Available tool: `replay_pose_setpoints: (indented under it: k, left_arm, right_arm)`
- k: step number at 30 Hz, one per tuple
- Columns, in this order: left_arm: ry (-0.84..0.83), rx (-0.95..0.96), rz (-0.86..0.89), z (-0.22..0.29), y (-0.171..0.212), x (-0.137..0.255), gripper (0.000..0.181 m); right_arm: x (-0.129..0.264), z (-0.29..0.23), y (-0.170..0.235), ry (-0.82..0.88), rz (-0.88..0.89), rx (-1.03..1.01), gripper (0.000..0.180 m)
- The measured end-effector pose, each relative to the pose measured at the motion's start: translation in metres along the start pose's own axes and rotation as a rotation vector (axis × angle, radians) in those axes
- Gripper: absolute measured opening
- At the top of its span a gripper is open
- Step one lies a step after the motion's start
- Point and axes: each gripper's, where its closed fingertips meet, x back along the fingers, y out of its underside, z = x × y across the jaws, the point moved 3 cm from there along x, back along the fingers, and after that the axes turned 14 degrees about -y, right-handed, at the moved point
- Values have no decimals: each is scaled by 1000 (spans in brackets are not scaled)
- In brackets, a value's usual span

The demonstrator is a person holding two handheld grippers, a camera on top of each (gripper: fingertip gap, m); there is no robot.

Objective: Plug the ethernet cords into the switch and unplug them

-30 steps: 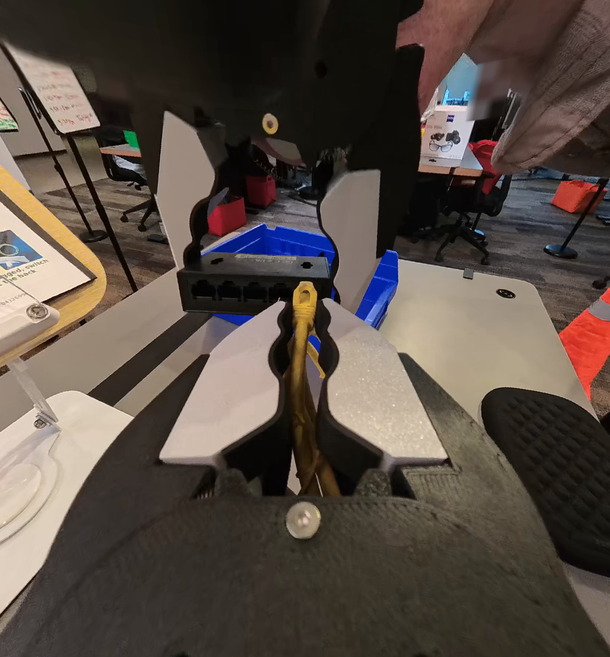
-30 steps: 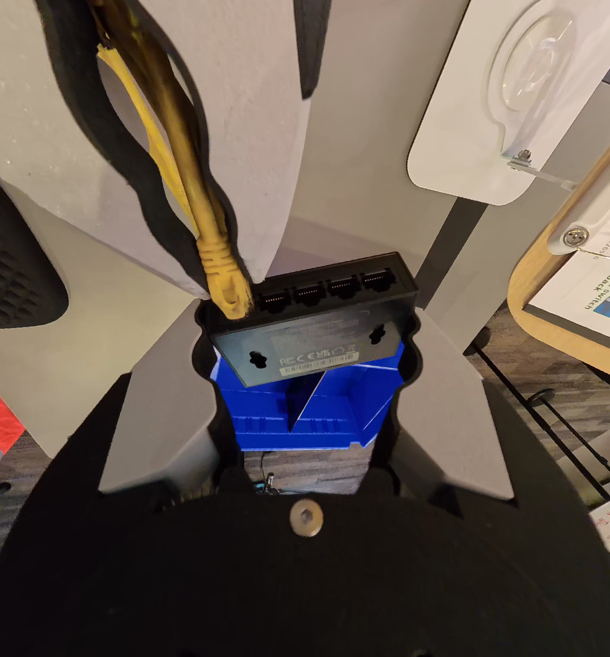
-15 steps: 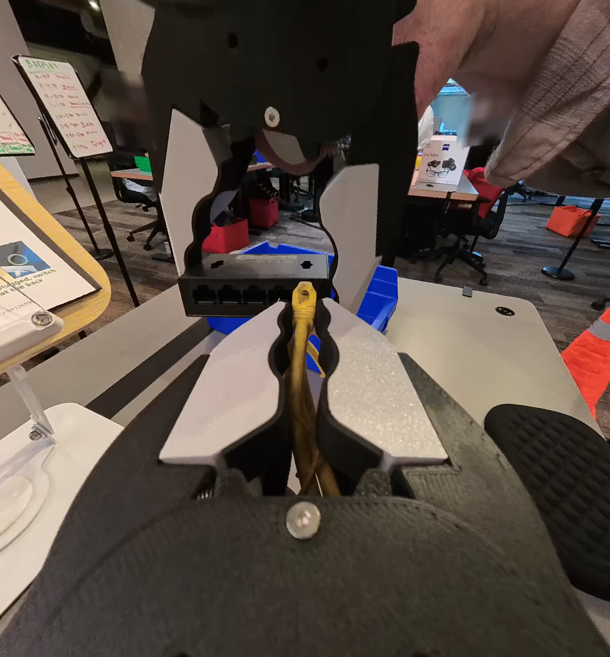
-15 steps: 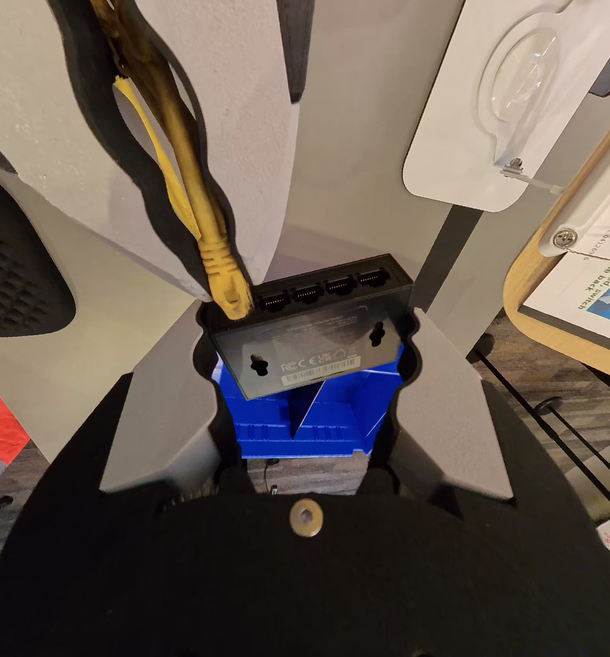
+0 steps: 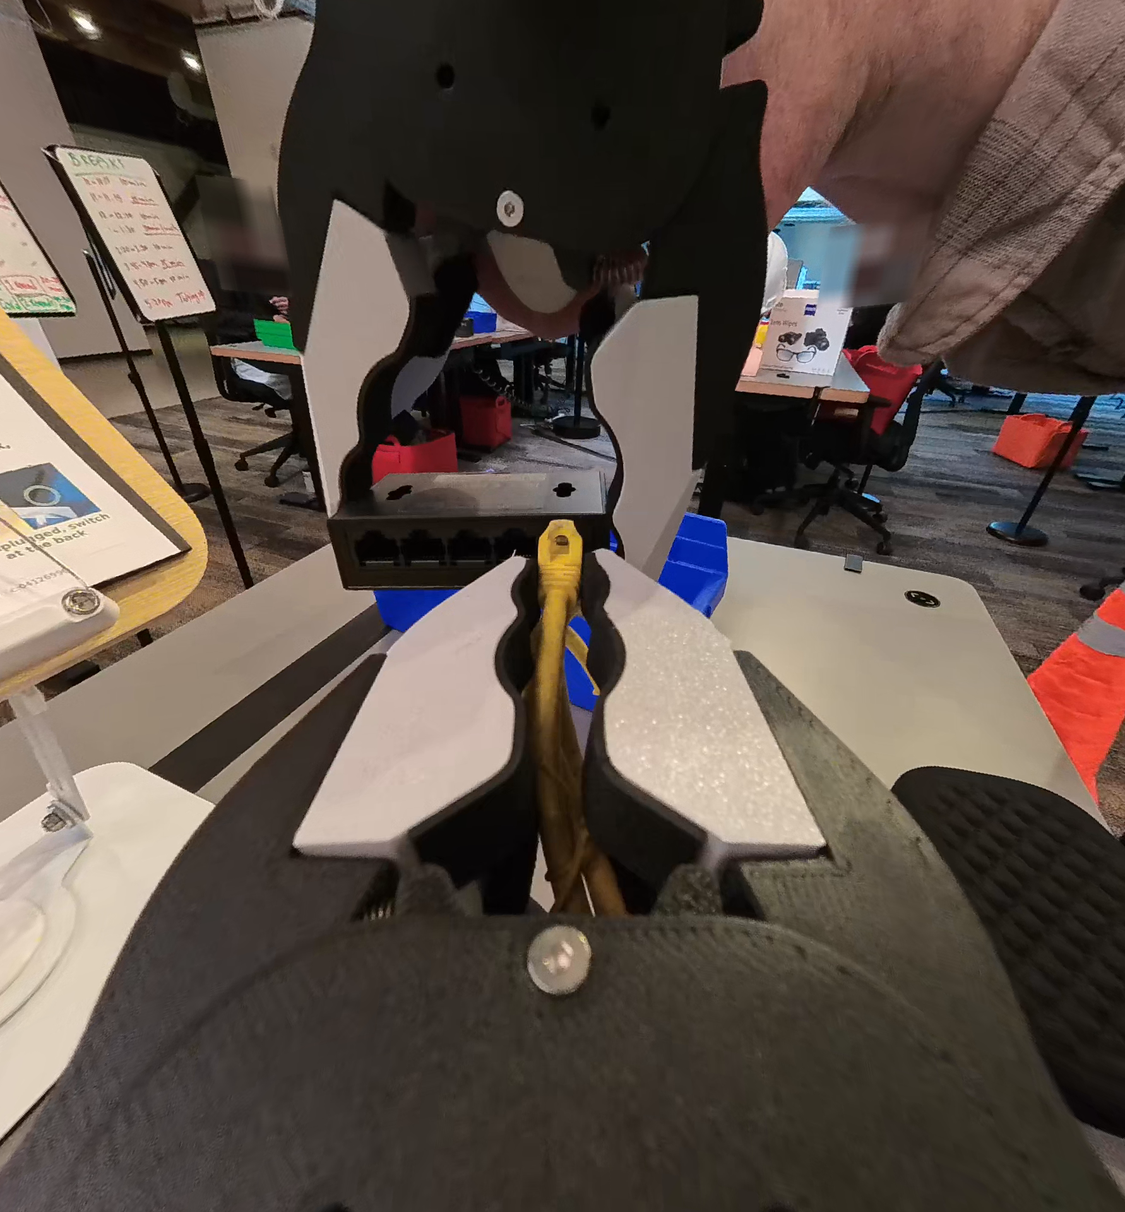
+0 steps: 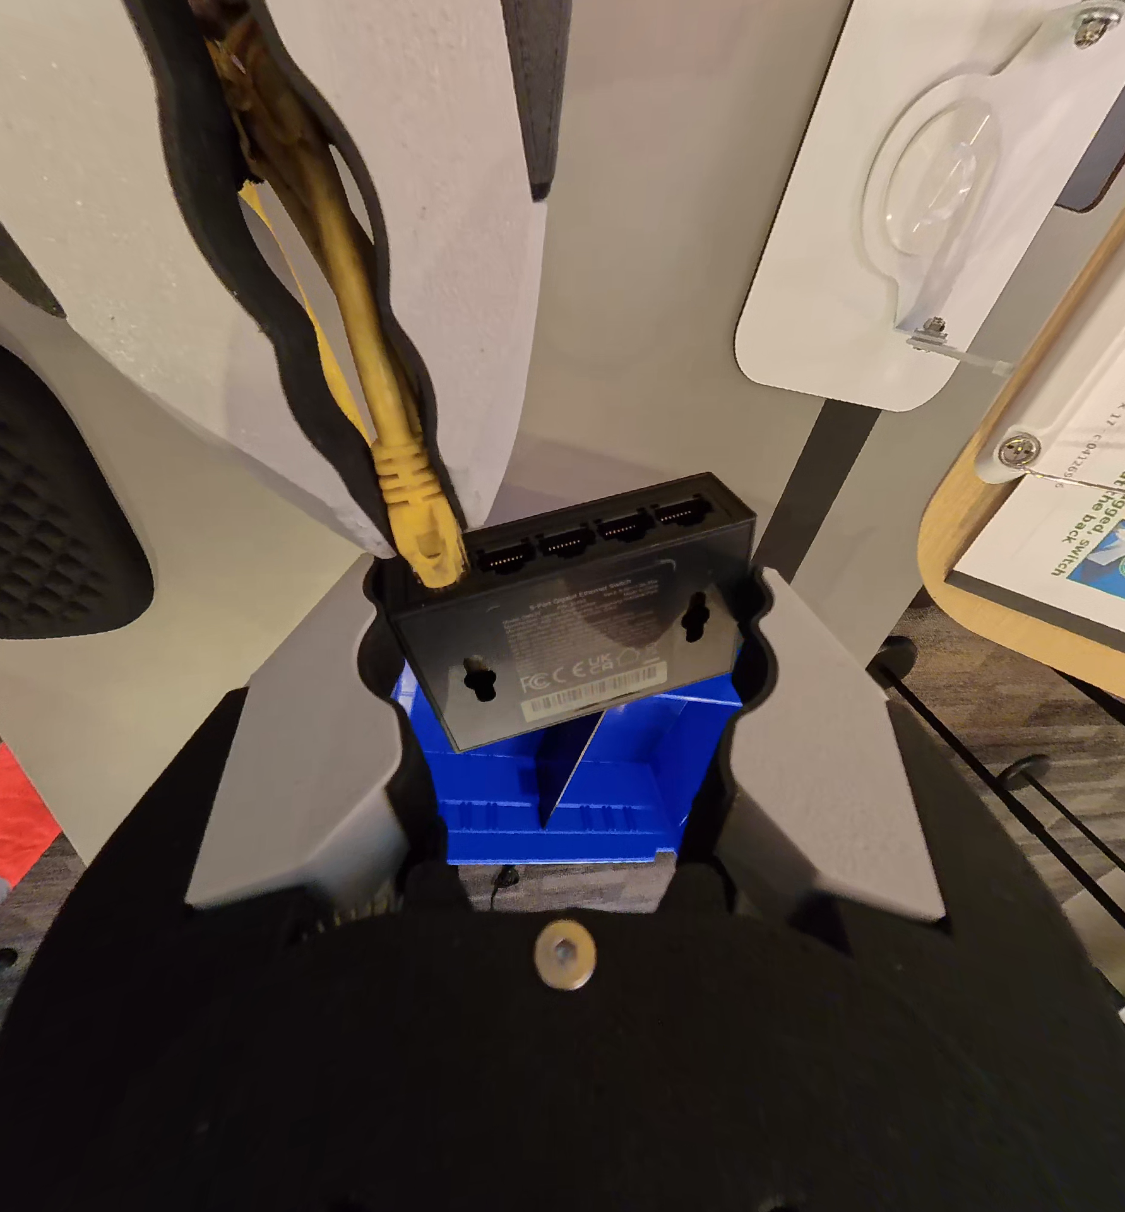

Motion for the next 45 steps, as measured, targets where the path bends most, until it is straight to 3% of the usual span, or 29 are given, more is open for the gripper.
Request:
replay_pose_setpoints:
  k: [15,21,25,32,38,41,45]
  left_arm:
    - [-1,19,24,-3,-1,1,13]
    - [81,43,-23,-2,2,-1,13]
    - [133,46,6,-4,-10,5,29]
    - [203,16,64,-15,-28,22,29]
    - [204,-106,98,-37,-24,32,21]
    - [156,-264,132,-39,-21,36,23]
    - [171,-510,117,-20,-3,33,39]
  right_arm:
    - [3,2,-2,11,7,-2,103]
    - [-2,1,2,27,4,-9,103]
    - [-7,-4,6,29,21,-18,103]
    - [-17,-10,9,20,76,-26,104]
    - [-22,-14,5,-2,137,-15,104]
    - [-26,-21,0,-41,171,3,104]
    - [-28,-28,-8,-89,214,33,104]
